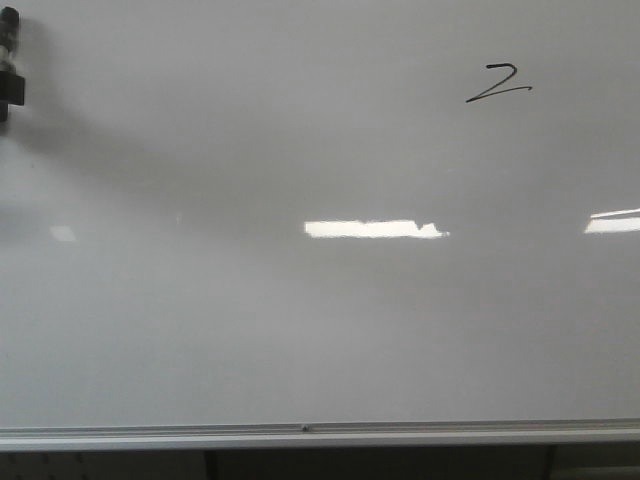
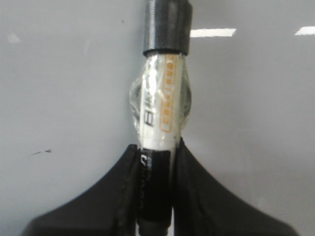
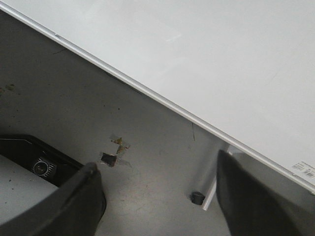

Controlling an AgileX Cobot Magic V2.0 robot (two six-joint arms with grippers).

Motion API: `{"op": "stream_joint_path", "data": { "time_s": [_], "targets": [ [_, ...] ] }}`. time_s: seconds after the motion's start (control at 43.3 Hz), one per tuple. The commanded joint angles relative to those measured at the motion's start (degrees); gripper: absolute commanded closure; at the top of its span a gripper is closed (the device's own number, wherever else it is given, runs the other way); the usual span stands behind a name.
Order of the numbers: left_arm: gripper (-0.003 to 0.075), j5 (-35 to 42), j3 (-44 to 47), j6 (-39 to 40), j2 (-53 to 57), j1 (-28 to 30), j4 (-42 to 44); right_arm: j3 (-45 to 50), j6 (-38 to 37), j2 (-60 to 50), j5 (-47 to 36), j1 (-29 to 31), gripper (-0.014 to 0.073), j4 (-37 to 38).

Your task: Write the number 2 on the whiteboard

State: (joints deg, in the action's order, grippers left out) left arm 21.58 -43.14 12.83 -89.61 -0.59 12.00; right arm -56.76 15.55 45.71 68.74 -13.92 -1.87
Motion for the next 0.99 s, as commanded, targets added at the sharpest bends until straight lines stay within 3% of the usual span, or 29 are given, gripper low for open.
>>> {"op": "stream_joint_path", "data": {
  "time_s": [0.0, 0.092, 0.162, 0.346, 0.554, 0.762, 0.97],
  "targets": [
    [0.0468, 4.1, -1.9, -0.2, 1.8, 0.2, -0.7, -1.8, 0.1, -0.3, -3.1, 0.3, 0.0075, -0.2],
    [0.0338, 3.7, -1.9, -0.2, 2.0, 0.2, -0.7, -1.8, 0.1, -0.3, -3.4, 0.3, 0.0075, -0.4],
    [0.0293, 2.1, -2.0, -0.2, 3.1, 0.2, -0.7, -1.8, 0.0, -0.3, -3.6, 0.3, 0.0075, -0.4],
    [0.0291, -11.0, -5.2, -0.2, 9.8, 0.0, -0.7, -1.8, -4.7, -0.3, -4.4, 0.3, 0.0075, -0.4],
    [0.0291, -37.1, -11.6, -0.4, 19.8, -5.1, 1.3, -1.8, -11.7, -0.3, -5.5, 0.3, 0.0075, -0.4],
    [0.0293, -64.0, -17.4, -2.5, 28.3, -13.8, 1.2, -1.8, -13.5, -3.8, -6.7, 0.3, 0.0075, -0.7],
    [0.0293, -69.9, -16.6, -2.5, 38.6, -22.5, -2.4, -1.0, -13.5, -11.2, -6.4, 0.3, 0.0075, -1.4]
  ]
}}
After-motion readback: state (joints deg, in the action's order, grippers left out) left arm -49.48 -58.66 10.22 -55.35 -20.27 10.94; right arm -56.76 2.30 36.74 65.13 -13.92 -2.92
